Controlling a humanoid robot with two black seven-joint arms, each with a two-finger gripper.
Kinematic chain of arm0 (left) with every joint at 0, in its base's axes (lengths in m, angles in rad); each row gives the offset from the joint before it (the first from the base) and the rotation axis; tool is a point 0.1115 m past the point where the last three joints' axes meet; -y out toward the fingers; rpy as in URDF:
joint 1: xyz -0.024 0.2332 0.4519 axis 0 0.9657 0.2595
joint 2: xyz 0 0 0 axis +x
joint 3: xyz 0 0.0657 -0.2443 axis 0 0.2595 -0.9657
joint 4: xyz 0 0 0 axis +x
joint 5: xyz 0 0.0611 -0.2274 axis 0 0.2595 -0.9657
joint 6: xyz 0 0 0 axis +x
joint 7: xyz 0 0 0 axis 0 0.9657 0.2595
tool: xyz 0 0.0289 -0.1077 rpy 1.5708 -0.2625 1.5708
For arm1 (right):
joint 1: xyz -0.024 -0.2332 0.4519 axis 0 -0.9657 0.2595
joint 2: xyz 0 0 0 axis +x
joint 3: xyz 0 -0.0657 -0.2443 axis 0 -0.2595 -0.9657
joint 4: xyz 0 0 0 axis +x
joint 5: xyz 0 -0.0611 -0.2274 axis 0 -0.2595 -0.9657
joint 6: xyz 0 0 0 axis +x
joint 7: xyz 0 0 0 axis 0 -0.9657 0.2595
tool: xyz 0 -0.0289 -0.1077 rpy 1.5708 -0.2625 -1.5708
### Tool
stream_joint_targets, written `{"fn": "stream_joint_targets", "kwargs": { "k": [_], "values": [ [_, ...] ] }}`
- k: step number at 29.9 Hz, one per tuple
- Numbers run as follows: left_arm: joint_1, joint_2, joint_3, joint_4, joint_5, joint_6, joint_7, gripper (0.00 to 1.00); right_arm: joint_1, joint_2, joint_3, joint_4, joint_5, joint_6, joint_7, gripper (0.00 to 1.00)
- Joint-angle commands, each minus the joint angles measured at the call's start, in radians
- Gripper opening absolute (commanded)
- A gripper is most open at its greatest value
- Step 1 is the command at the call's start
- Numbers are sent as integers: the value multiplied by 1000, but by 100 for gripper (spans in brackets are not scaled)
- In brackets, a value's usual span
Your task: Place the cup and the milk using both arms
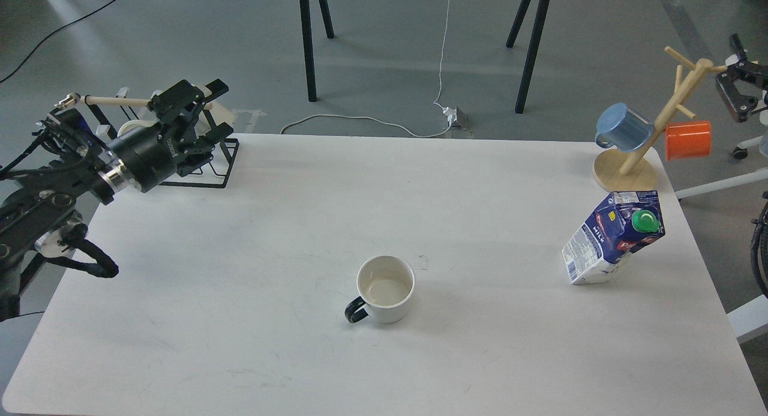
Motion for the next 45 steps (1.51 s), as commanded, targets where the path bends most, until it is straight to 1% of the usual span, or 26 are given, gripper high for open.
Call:
{"fn": "stream_joint_targets", "kwargs": {
  "k": [1,4,8,9,10,11,12,16,18,20,24,26,32,34,39,45],
  "values": [
    [48,3,-56,0,-3,0,0,99,-16,-100,-62,83,112,0,0,99],
    [61,0,-59,0,-3,0,0,99,-22,-151,-112,88,152,0,0,99],
    [76,0,-57,-1,-3,0,0,99,-42,-201,-184,68,142,0,0,99],
    [76,-1,-57,-1,-3,0,0,99,-59,-215,-197,57,140,0,-10,99],
    [78,-1,-57,-1,-3,0,0,99,-78,-231,-203,45,140,0,-34,99],
    [78,-3,-57,-1,-3,0,0,99,-103,-241,-204,17,138,0,-51,99],
    [81,-3,-56,-1,-2,0,0,99,-118,-241,-206,-7,138,0,-53,99],
    [102,-9,-56,-1,-2,0,0,99,-166,-229,-209,-168,105,0,-50,99],
    [111,-14,-56,-1,0,0,0,99,-183,-215,-207,-219,94,0,-50,99],
    [122,-17,-56,-1,0,0,0,99,-217,-215,-207,-237,99,0,-44,99],
    [137,-18,-47,-1,1,0,0,99,-308,-202,-209,-227,108,0,-38,99],
    [142,-27,-47,-3,3,0,0,99,-356,-166,-209,-210,108,0,-38,99],
    [153,-44,-45,-3,6,0,0,99,-506,-58,-209,-103,123,0,-29,99],
    [157,-46,-44,-3,6,0,0,99,-539,-44,-209,-57,116,0,-29,99],
    [160,-53,-39,-3,7,0,0,99,-579,-22,-211,2,103,0,-30,99],
    [177,-92,-39,-1,55,0,0,99,-580,93,-191,5,-6,0,-29,99]
  ]
}}
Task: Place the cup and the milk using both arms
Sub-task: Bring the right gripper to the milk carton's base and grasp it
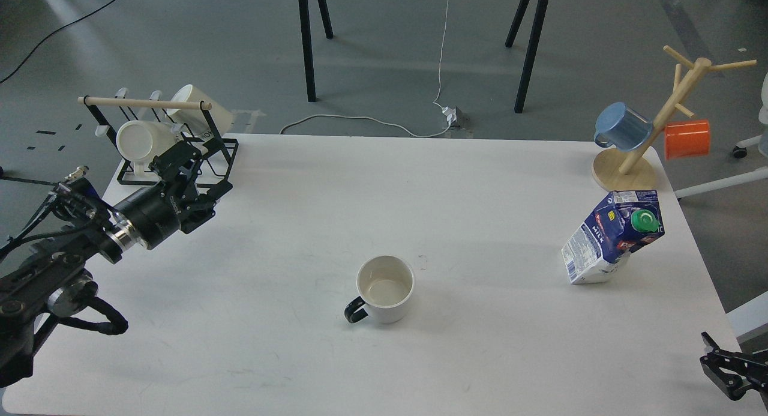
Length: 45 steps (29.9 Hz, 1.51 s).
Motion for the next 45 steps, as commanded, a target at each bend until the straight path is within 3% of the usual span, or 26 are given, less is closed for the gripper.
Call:
{"fn": "stream_joint_targets", "kwargs": {
  "k": [1,15,45],
  "values": [
    [5,-20,0,-1,33,0,0,99,8,80,15,-8,-67,0,1,99],
    [30,-23,0,1,52,0,0,99,117,328,16,-149,-159,0,4,99],
    [87,-26,0,3,93,0,0,99,220,381,31,-171,-118,0,29,99]
  ]
}}
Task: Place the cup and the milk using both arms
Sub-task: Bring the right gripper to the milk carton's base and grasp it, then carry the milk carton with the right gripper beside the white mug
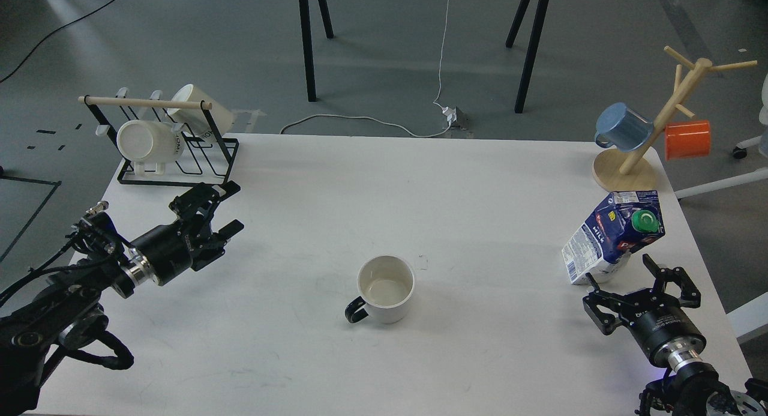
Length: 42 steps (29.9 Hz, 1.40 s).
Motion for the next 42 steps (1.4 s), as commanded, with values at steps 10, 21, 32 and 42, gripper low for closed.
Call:
{"fn": "stream_joint_targets", "kwargs": {
  "k": [10,21,32,42],
  "values": [
    [8,4,-1,0,8,0,0,99,23,76,13,-23,31,0,0,99],
    [22,7,-1,6,9,0,0,99,26,99,24,-25,87,0,0,91],
    [24,1,0,29,9,0,0,99,23,101,27,-41,82,0,0,47],
    [22,-2,0,48,9,0,0,99,14,101,27,-41,76,0,0,35]
  ]
}}
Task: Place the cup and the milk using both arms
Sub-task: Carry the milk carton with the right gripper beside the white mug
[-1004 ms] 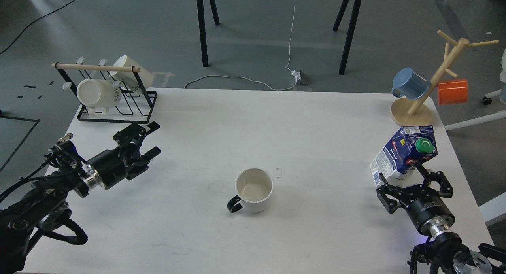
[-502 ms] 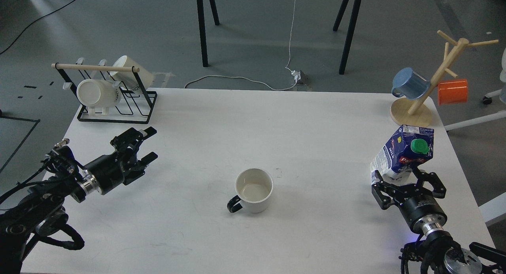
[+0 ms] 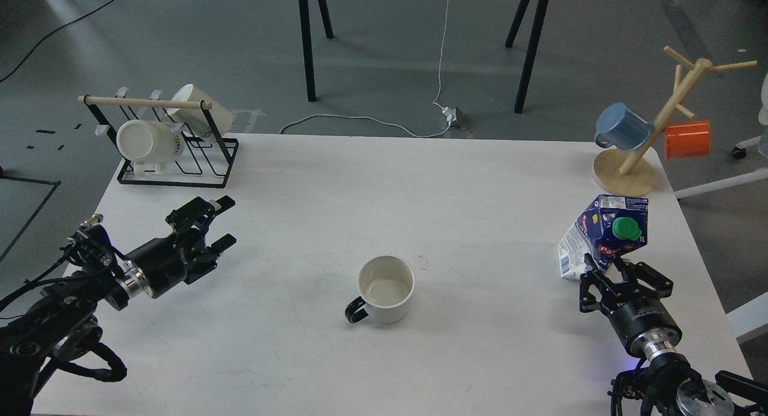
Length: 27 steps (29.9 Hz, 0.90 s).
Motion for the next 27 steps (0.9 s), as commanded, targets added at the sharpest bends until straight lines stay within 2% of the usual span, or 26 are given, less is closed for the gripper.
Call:
{"fn": "stream_joint_targets", "kwargs": {
  "k": [1,14,20,27],
  "values": [
    [-1,-4,0,3,0,0,0,99,1,0,-2,3,-4,0,0,35],
    [-3,1,12,23,11,0,0,99,27,90,-5,54,-105,0,0,35],
    [-3,2,12,24,12,0,0,99,27,97,-5,144,-187,0,0,35],
    [-3,-2,12,32,14,0,0,99,11,121,-23,160,-253,0,0,35]
  ]
}}
